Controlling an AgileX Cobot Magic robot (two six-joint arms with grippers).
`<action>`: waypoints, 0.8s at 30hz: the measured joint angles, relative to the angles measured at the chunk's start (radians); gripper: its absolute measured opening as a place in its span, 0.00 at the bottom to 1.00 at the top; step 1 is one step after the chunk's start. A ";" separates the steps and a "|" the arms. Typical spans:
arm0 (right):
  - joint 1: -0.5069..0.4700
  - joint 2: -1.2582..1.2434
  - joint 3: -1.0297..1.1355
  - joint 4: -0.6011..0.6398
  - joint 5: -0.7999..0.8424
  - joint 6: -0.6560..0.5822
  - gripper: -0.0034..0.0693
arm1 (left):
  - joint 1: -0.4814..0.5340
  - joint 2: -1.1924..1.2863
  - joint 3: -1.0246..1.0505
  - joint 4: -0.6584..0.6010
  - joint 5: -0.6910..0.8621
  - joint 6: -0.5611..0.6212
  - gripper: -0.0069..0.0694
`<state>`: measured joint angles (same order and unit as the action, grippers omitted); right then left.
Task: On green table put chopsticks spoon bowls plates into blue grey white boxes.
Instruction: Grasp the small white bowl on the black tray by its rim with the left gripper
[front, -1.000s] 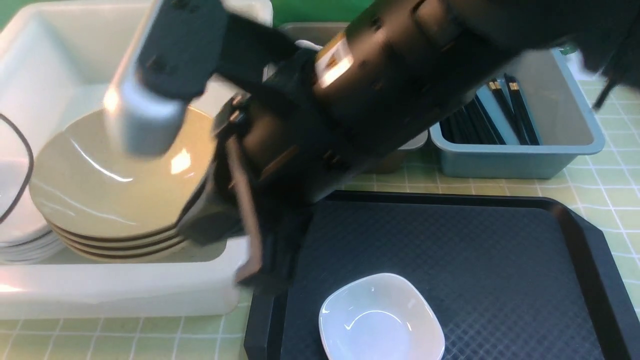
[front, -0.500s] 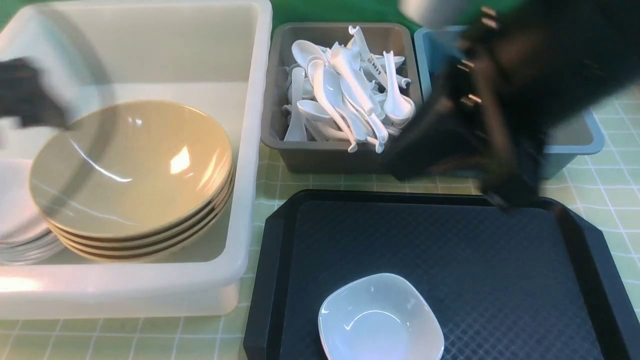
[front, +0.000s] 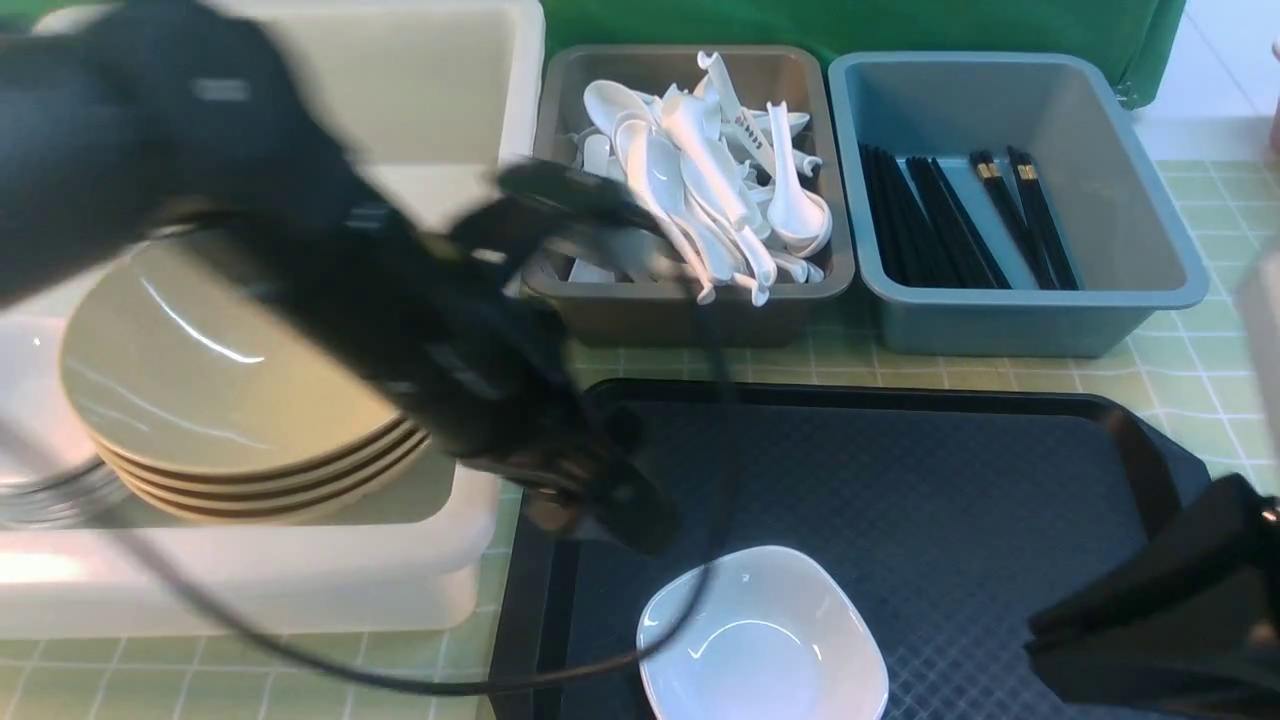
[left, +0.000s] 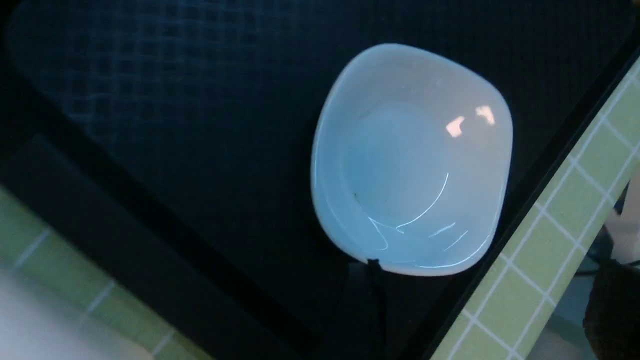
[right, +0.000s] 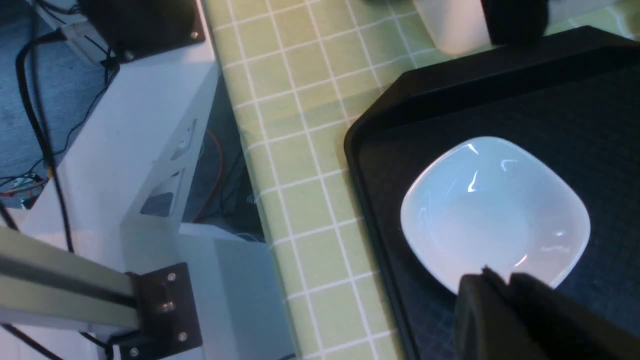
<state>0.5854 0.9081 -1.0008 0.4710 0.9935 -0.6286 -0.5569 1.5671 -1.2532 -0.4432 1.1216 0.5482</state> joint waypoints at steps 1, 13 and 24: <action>0.000 -0.005 0.003 0.000 0.000 0.000 0.14 | -0.017 0.039 -0.030 0.020 0.010 0.013 0.77; 0.000 -0.017 0.004 0.000 0.003 0.001 0.15 | -0.123 0.424 -0.236 0.159 0.027 0.181 0.77; 0.000 -0.018 0.004 0.000 0.027 0.000 0.16 | -0.095 0.516 -0.251 0.070 0.001 0.207 0.53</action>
<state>0.5854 0.8900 -0.9968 0.4710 1.0202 -0.6285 -0.6515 2.0833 -1.5045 -0.3729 1.1223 0.7556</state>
